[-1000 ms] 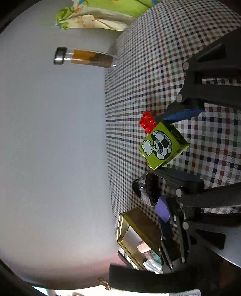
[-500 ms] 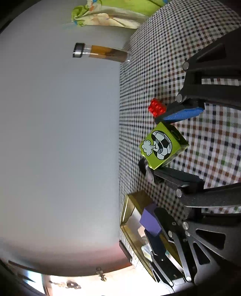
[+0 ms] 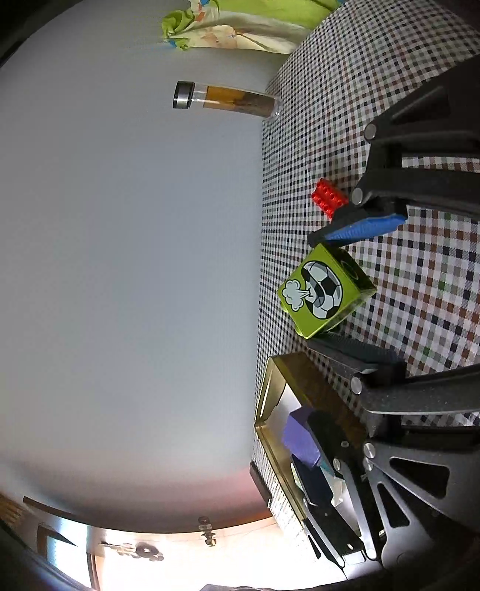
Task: Organize rigid objects
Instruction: 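Carry the purple block and lime brick over the gold tin with both tools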
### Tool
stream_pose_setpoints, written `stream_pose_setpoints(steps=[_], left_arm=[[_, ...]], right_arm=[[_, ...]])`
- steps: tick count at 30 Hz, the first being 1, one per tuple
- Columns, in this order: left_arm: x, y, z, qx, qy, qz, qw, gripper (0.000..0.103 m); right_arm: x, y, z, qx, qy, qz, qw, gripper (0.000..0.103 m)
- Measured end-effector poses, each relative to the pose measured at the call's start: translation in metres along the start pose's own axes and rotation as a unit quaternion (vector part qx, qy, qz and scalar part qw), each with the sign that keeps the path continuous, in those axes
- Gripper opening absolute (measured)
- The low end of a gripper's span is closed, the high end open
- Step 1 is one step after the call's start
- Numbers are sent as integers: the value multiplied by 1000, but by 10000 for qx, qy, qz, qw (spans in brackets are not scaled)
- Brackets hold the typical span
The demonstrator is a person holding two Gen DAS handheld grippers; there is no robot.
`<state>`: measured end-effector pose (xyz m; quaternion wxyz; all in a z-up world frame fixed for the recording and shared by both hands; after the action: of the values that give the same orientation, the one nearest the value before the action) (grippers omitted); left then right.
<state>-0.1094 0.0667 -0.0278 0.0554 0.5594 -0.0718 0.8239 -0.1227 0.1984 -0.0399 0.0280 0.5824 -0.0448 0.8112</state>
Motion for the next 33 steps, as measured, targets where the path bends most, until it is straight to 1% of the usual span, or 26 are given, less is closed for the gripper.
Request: stream_pose_setpoints(steps=[4, 22, 33], left_arm=[[-1, 3, 9, 45, -108, 10, 9999, 39], [-4, 21, 29, 176, -323, 112, 9993, 39], [-7, 33, 41, 284, -431, 168, 9985, 39]], right_arm=[[0, 4, 3, 36, -54, 25, 10000, 51], [-3, 38, 18, 325, -194, 150, 9992, 51], [-4, 47, 22, 431, -217, 167, 9987, 51]])
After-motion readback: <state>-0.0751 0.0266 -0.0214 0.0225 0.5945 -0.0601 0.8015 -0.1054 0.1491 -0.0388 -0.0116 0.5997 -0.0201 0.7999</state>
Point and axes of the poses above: each gripper's, at about its wrist camera, not at the fingertips, and z roughly against the way its jaws point, y to its left, x to its top, the point moved 3 cm from there along -z, roughly the way its jaws point, and after that the axes turned 9 degrees about -x, right-handed, at the moved point
